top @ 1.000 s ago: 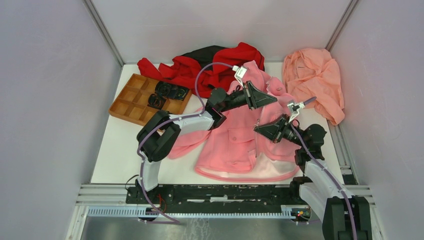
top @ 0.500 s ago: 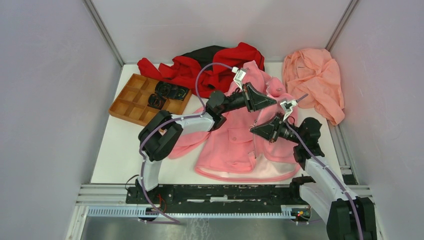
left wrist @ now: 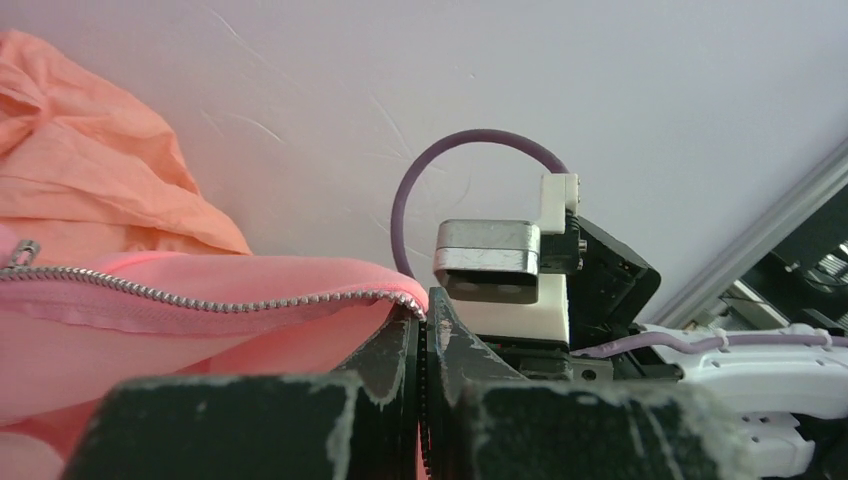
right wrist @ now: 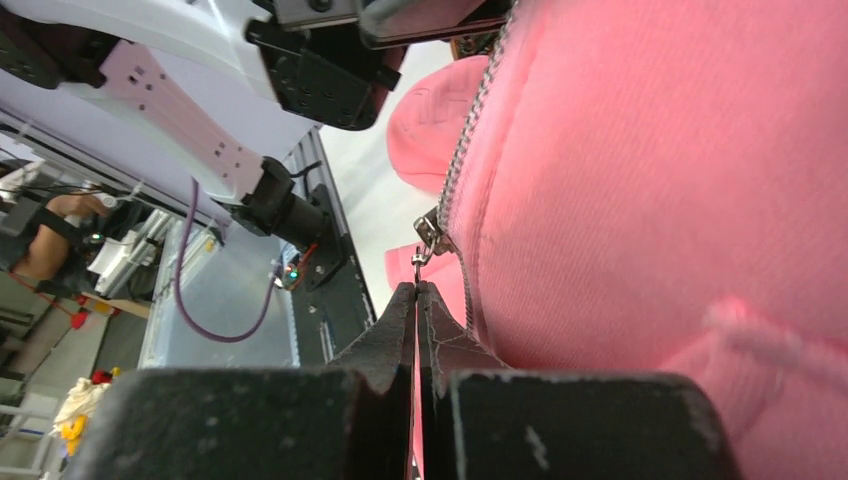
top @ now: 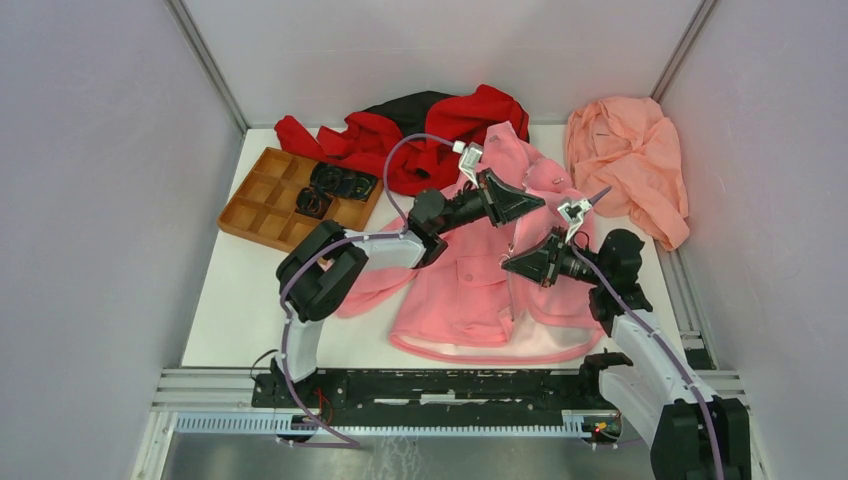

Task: Zip up the jacket
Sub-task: Adjust the zipper on the jacket.

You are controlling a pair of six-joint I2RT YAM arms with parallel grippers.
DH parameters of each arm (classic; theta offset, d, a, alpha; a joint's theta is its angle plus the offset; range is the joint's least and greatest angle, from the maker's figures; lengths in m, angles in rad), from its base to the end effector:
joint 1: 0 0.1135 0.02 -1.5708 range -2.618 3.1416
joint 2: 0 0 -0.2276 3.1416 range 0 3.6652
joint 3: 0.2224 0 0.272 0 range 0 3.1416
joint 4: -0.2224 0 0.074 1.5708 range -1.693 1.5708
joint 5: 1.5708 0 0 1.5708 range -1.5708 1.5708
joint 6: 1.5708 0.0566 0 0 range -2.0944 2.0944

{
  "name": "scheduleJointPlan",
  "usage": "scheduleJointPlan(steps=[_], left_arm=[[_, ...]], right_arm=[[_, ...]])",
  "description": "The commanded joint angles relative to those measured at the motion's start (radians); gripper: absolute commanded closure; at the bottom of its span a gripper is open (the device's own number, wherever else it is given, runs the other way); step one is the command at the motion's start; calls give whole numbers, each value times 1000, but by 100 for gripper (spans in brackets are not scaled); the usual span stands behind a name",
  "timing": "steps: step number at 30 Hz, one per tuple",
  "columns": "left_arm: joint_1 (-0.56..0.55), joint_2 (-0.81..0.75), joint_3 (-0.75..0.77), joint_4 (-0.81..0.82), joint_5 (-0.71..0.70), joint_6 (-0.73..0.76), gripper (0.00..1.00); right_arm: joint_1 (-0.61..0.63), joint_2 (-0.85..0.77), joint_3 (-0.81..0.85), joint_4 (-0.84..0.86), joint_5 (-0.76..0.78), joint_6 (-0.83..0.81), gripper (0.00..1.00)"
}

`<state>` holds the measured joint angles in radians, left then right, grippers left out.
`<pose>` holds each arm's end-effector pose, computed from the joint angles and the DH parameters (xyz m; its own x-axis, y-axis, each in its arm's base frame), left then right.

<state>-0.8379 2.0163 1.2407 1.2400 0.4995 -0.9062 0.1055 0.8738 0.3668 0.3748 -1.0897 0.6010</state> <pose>0.2877 -0.3601 0.2314 -0.5543 -0.4170 -0.7203 0.8150 -0.0962 -0.5715 0.2277 0.0746 0.1984 -0.6298 0.1965 -0.7515 -0.6868 0.3111 0.6569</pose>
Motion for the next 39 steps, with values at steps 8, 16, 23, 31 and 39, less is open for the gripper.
scheduleJointPlan(steps=[8,16,23,31,39], left_arm=[[-3,-53,-87,293,-229,55,98],[-24,-25,-91,320,-338,67,98],[-7,-61,-90,298,-382,93,98],[20,-87,-136,328,-377,73,98],[23,-68,-114,329,-366,70,98]], right_arm=[[56,-3,-25,-77,-12,-20,100],[82,12,21,-322,70,-233,100],[75,-7,15,-356,-8,-244,100],[-6,-35,23,-299,-134,-161,100],[20,-74,-16,-410,-95,-212,100]])
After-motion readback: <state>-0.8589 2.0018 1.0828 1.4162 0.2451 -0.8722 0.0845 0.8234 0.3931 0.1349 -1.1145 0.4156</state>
